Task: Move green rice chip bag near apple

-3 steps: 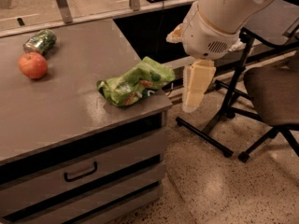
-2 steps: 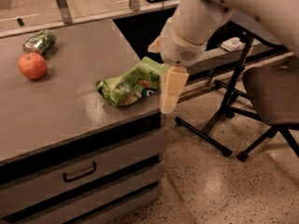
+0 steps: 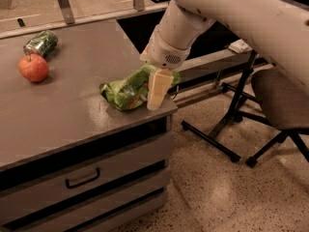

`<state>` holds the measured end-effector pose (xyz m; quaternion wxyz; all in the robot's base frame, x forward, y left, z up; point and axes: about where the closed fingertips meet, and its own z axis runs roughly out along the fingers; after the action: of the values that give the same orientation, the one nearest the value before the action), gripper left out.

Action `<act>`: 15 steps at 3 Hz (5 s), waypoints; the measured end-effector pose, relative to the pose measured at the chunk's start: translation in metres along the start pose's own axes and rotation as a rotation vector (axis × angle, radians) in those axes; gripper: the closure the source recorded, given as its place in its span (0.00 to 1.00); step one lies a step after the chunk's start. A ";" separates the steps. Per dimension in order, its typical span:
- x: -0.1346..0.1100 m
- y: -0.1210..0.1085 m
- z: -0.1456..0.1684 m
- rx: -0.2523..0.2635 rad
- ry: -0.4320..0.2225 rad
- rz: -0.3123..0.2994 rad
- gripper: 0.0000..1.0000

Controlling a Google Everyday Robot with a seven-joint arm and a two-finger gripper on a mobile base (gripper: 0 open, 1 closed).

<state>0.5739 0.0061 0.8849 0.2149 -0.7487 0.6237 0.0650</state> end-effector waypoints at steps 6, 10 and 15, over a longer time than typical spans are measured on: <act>-0.084 -0.054 -0.047 0.180 -0.071 -0.159 1.00; -0.135 -0.089 -0.011 0.330 -0.112 -0.321 1.00; -0.175 -0.123 0.070 0.339 -0.239 -0.499 0.64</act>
Offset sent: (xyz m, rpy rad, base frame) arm 0.0437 0.0014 -0.0298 -0.0552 -0.0220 -0.0070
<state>0.6668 0.2091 0.9152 0.4177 -0.8191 0.3932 -0.0069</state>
